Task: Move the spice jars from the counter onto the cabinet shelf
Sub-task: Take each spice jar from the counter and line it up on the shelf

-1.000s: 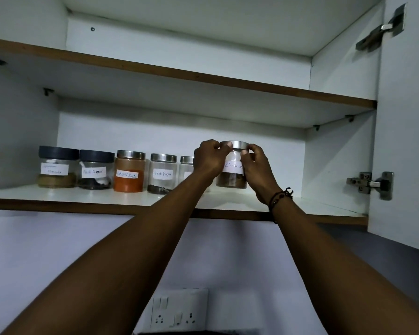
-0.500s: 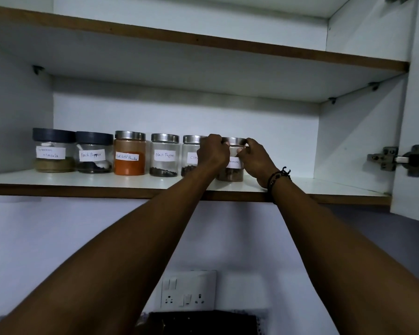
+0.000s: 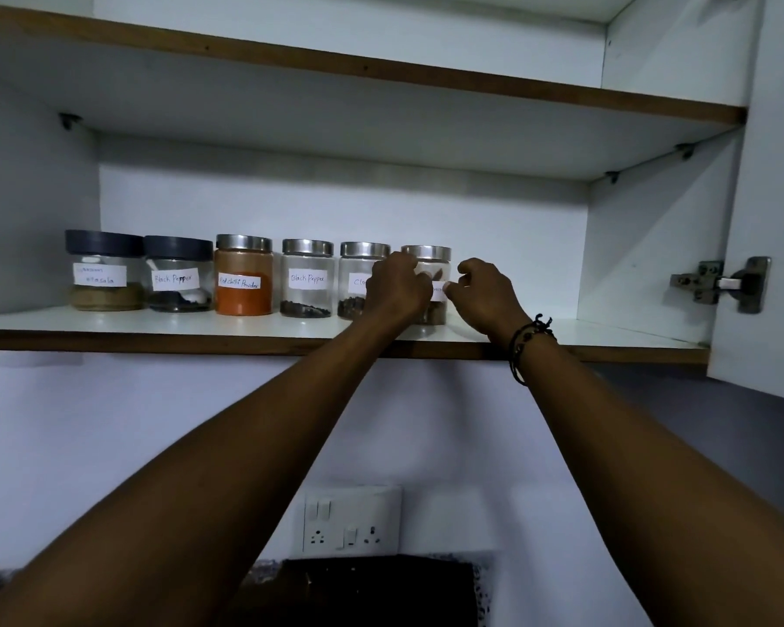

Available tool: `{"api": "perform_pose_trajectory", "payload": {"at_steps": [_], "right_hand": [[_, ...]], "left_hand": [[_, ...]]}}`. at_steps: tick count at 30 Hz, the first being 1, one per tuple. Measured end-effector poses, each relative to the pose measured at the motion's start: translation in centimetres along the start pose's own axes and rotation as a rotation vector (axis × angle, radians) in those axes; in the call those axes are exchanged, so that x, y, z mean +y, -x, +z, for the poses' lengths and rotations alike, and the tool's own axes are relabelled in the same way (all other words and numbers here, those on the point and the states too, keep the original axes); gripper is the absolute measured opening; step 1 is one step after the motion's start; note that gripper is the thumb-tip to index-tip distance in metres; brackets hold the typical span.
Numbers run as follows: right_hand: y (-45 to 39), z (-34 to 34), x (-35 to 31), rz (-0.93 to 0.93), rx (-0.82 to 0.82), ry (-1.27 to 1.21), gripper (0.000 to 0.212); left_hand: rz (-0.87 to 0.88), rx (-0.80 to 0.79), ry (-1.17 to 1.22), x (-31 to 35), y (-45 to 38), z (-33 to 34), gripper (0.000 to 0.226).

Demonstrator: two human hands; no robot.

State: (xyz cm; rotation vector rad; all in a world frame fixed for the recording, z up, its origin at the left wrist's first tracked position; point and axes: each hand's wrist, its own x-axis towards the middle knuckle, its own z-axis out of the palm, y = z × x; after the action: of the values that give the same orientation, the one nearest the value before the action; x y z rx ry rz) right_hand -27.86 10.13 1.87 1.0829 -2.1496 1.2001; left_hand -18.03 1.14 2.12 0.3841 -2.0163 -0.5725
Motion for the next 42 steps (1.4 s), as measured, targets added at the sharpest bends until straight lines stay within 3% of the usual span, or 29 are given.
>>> {"api": "perform_pose_trajectory", "payload": {"at_steps": [4, 8, 11, 21, 27, 31, 36, 42], "right_hand": [[4.0, -1.1, -0.1, -0.054, 0.087, -0.022, 0.032], [9.5, -2.6, 0.0, -0.117, 0.184, -0.043, 0.024], [14.6, -3.3, 0.6, -0.160, 0.169, -0.056, 0.018], [34.1, -0.4, 9.3, 0.245, -0.106, 0.068, 0.029], [48.6, 1.4, 13.9, 0.482, -0.270, 0.207, 0.031], [53.8, 3.8, 16.1, 0.612, -0.456, 0.191, 0.028], [59.2, 6.6, 18.2, 0.736, -0.667, 0.269, 0.056], [62.1, 8.6, 19.0, 0.699, -0.592, 0.382, 0.075]], "left_hand": [[0.062, 0.033, 0.044, 1.2, 3.2, -0.8, 0.039], [0.201, 0.040, 0.197, 1.6, 8.6, -0.4, 0.031], [0.254, -0.009, 0.304, 1.5, 13.7, 0.8, 0.025], [0.029, -0.380, 0.428, -2.7, 32.2, 8.3, 0.027], [0.065, -0.686, 0.346, -6.0, 45.5, 13.2, 0.024], [0.013, -0.880, 0.200, -8.2, 50.8, 14.9, 0.023], [-0.025, -1.053, 0.154, -11.1, 55.3, 16.0, 0.019], [-0.116, -1.099, 0.146, -12.7, 57.5, 17.0, 0.039]]}}
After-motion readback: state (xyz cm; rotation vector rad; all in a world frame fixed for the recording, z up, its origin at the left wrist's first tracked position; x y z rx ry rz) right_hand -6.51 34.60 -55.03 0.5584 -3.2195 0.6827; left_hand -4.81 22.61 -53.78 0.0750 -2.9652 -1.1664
